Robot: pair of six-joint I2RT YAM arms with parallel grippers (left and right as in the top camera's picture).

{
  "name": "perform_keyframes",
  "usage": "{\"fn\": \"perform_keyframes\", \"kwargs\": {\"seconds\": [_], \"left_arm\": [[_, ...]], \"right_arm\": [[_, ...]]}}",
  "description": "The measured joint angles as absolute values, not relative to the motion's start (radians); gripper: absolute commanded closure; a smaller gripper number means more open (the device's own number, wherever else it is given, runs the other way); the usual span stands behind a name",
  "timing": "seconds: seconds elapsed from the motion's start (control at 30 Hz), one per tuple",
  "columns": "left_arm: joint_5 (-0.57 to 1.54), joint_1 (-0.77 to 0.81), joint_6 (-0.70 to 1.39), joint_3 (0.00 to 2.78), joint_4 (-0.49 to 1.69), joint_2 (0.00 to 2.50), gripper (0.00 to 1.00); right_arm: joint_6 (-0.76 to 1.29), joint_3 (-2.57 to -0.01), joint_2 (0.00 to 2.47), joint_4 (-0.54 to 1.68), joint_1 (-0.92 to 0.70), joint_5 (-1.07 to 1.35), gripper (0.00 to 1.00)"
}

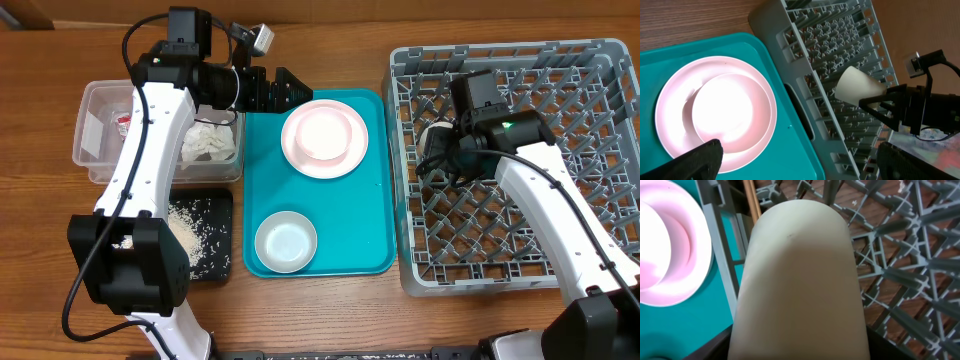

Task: Sort waste into correct bins and load items into the dishwasher
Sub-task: 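Carry the cup into the dish rack and set it down with right gripper, then move the right gripper back to the pink plate on the teal tray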

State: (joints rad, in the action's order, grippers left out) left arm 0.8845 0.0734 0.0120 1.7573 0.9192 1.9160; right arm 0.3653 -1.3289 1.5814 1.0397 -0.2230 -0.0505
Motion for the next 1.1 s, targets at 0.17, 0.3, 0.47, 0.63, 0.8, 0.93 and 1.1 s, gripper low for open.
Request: {"fn": "perform_keyframes", "kwargs": {"seconds": [0.17,0.3,0.47,0.63,0.8,0.93,1.1], "left_arm": [[0.884,0.073,0.012,1.757,0.919,1.916,0.0],[0.884,0.073,0.012,1.757,0.92,1.916,0.0],[0.884,0.073,0.012,1.757,0.92,1.916,0.0],[0.884,0.073,0.012,1.757,0.92,1.916,0.0],[0.884,0.073,0.012,1.757,0.919,1.916,0.0],[0.883,0.073,0.012,1.757,0.908,1.916,0.0],[0.881,0.073,0.012,1.757,0.904,1.916,0.0]], "right_arm": [[0.362,-1.329,1.581,1.039,-0.223,-0.048,0.13],[0.364,-1.329,1.581,1.04,-0.223,-0.048,0.1],[0.363,-1.329,1.581,1.039,-0.223,-0.049,0.13],[0.363,-1.329,1.581,1.036,-0.223,-0.048,0.16],[0.344,-1.329,1.581,0.968,-0.223,0.016,0.26],[0.302,-1.329,1.581,0.882,-0.223,0.152,0.26],[0.279,-1.329,1.581,0.808,-0.223,0.302,0.0]]}}
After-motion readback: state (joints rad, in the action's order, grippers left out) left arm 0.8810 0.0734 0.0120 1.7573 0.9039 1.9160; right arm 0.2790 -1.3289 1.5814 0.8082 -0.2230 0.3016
